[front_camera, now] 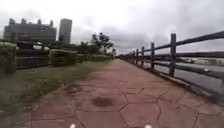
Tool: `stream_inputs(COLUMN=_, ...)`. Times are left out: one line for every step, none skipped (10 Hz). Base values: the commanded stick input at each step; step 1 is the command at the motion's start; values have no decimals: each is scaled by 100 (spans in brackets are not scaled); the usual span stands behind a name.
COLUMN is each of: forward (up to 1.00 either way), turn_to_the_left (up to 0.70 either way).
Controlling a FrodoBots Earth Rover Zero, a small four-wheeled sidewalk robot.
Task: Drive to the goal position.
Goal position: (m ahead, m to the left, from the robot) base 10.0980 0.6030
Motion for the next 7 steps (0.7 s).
stream_inputs(forward=70, turn_to_the_left=0)
stream_inputs(forward=70, turn_to_the_left=0)
stream_inputs(forward=70, turn_to_the_left=0)
stream_inputs(forward=70, turn_to_the_left=0)
stream_inputs(forward=70, turn_to_the_left=0)
stream_inputs(forward=70, turn_to_the_left=0)
stream_inputs(forward=70, turn_to_the_left=0)
